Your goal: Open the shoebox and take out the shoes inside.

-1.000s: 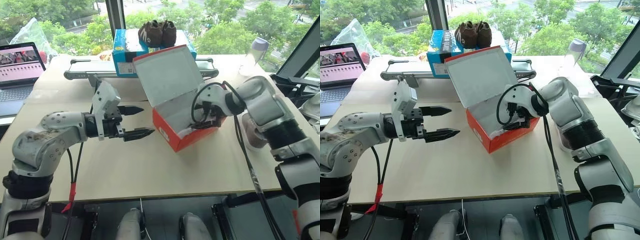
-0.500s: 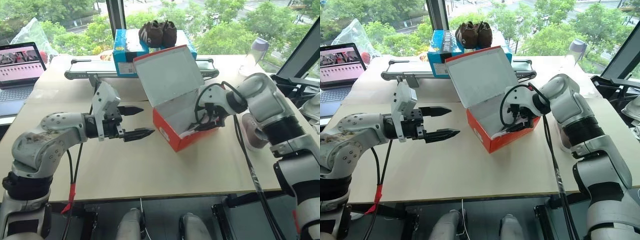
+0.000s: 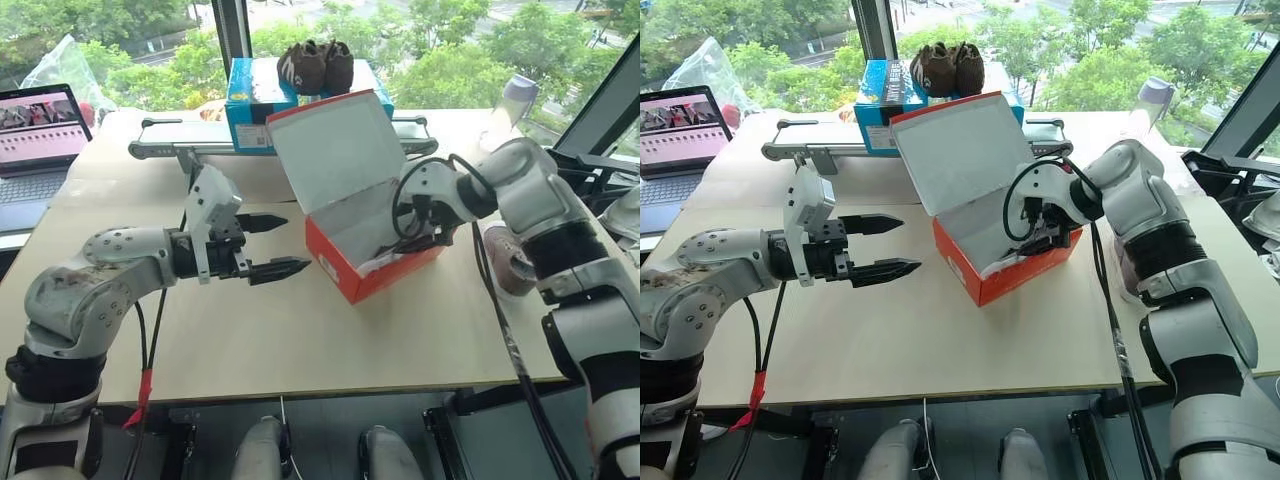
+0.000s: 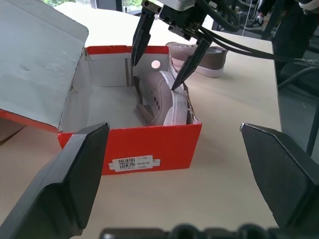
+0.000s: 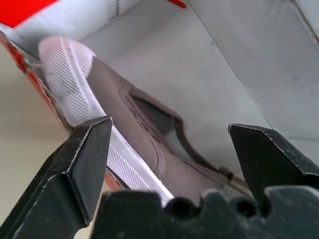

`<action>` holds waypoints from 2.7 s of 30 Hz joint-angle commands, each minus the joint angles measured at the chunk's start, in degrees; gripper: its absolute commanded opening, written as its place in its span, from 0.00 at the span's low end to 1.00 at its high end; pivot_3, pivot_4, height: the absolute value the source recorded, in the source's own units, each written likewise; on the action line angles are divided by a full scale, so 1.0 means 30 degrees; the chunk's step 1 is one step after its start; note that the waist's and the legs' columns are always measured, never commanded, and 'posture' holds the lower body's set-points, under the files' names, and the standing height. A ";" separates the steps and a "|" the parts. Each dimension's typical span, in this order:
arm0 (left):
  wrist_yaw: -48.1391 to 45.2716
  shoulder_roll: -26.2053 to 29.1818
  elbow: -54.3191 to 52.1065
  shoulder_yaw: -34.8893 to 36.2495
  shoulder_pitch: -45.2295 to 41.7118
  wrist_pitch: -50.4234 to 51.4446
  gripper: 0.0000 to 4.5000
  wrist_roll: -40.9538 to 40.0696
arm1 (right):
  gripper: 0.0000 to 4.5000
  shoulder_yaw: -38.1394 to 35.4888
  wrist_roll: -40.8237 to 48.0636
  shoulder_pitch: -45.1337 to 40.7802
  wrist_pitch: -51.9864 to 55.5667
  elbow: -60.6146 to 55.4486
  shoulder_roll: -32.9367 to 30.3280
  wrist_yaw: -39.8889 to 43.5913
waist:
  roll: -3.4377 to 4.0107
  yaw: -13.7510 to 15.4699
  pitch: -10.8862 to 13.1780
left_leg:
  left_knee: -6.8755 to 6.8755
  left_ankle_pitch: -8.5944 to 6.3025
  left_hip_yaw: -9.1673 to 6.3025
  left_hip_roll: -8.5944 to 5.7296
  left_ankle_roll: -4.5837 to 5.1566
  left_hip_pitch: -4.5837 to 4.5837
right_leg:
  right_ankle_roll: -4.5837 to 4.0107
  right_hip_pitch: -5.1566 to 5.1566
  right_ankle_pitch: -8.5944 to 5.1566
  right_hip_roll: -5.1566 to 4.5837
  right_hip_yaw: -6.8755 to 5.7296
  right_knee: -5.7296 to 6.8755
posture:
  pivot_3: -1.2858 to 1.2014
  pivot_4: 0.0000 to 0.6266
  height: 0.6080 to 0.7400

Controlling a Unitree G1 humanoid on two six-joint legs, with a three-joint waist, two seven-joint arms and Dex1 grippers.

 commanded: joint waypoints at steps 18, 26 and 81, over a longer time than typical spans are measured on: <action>-0.0042 0.0032 -0.0371 0.0356 -0.0315 -0.0211 1.00 -0.0055 | 0.98 -0.0549 -0.0677 -0.0051 -0.1143 -0.0144 -0.0886 0.1412 | 0.0000 0.0007 0.0000 | 0.0004 -0.0002 0.0001 -0.0001 -0.0005 0.0001 | 0.0001 0.0002 0.0000 0.0000 0.0000 0.0003 | 0.52 0.24 1.00; -0.0018 -0.0019 -0.0378 0.0365 -0.0300 -0.0208 1.00 -0.0087 | 0.98 -0.0486 -0.0826 -0.0309 -0.2044 0.0337 -0.0946 0.2019 | 0.0000 0.0011 0.0000 | 0.0005 -0.0001 0.0001 -0.0002 -0.0003 0.0001 | 0.0001 0.0004 0.0000 0.0001 0.0000 0.0002 | 0.52 0.24 1.00; 0.2088 -0.0315 -0.1877 0.0988 0.0989 0.0104 1.00 -0.0984 | 0.98 0.2493 -0.3160 -0.2341 -0.9206 0.6542 0.2315 0.3667 | -0.0001 -0.0063 -0.0002 | -0.0004 -0.0055 0.0006 0.0002 -0.0134 0.0075 | -0.0003 0.0074 -0.0001 0.0001 -0.0002 0.0014 | 0.52 0.24 1.00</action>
